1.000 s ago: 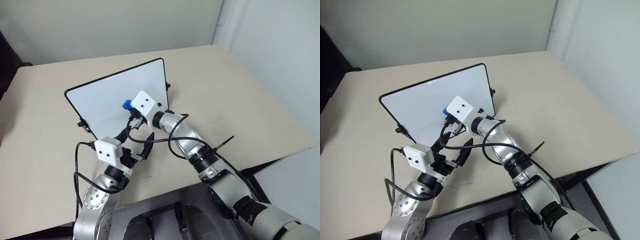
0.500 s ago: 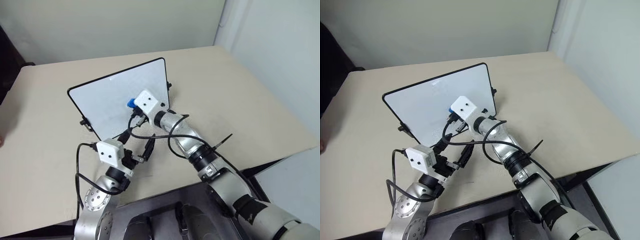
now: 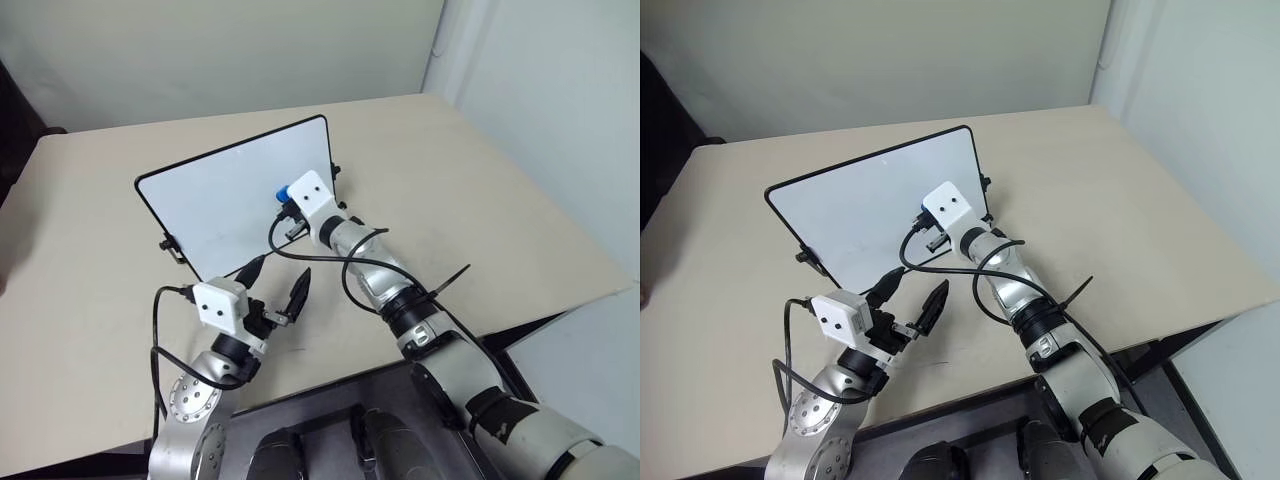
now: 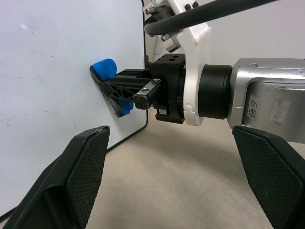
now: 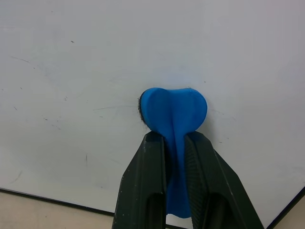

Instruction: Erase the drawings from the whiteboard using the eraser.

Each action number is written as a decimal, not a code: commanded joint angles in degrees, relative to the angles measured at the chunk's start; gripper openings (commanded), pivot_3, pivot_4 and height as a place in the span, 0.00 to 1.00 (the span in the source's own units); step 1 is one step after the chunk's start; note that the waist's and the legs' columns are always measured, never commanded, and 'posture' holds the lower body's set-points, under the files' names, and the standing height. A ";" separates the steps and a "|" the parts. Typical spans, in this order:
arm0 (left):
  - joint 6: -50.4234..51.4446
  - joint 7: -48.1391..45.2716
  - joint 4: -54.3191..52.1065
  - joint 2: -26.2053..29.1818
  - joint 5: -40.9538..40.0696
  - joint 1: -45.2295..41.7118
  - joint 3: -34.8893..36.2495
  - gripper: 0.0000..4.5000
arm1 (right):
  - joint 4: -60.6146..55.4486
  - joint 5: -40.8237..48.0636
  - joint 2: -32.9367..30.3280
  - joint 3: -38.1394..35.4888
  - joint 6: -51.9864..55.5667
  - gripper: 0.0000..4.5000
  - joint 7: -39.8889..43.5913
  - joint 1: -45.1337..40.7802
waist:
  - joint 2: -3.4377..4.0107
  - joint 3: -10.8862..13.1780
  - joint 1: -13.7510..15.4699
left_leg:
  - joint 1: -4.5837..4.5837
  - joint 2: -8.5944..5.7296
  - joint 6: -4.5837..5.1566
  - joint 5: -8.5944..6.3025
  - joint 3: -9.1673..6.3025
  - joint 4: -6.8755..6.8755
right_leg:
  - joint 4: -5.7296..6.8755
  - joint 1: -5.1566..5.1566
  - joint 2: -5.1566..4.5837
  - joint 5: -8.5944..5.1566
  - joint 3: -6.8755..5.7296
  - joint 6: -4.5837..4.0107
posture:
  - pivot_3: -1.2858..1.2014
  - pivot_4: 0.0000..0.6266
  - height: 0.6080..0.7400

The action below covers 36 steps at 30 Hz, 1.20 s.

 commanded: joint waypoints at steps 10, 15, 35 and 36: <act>-0.47 -0.16 -2.29 0.03 -0.51 -0.25 -0.08 1.00 | -3.42 1.09 -2.63 -5.98 4.72 0.08 -3.98 -3.09 | 0.00 0.00 0.01 | -0.01 -0.01 -0.01 -0.02 0.00 0.00 | -0.05 -0.03 0.00 0.01 0.00 -0.01 | 0.52 0.24 0.97; -0.35 -0.42 -2.12 0.11 -0.79 -0.59 -0.18 1.00 | -22.56 5.44 -5.70 -5.94 19.56 0.08 4.10 2.10 | 0.00 0.00 0.03 | -0.09 0.00 -0.03 -0.28 0.01 -0.04 | 0.00 -0.10 0.00 -0.08 -0.04 0.12 | 0.52 0.24 0.97; -0.67 -1.91 1.58 0.40 -0.62 -3.30 -1.73 1.00 | -61.41 17.99 -25.34 -10.34 82.19 0.15 9.05 17.23 | -0.03 -0.02 0.40 | 0.30 -0.06 0.29 -0.66 0.28 -0.02 | 0.06 0.22 -0.01 -0.50 -0.04 0.49 | 0.52 0.24 0.97; -0.75 -1.98 1.78 0.39 -0.59 -3.41 -1.80 1.00 | -61.40 18.08 -25.22 -10.25 82.25 0.21 8.73 17.82 | -0.03 -0.02 0.41 | 0.34 -0.06 0.33 -0.62 0.28 -0.02 | 0.06 0.26 0.00 -0.44 -0.04 0.50 | 0.52 0.24 0.97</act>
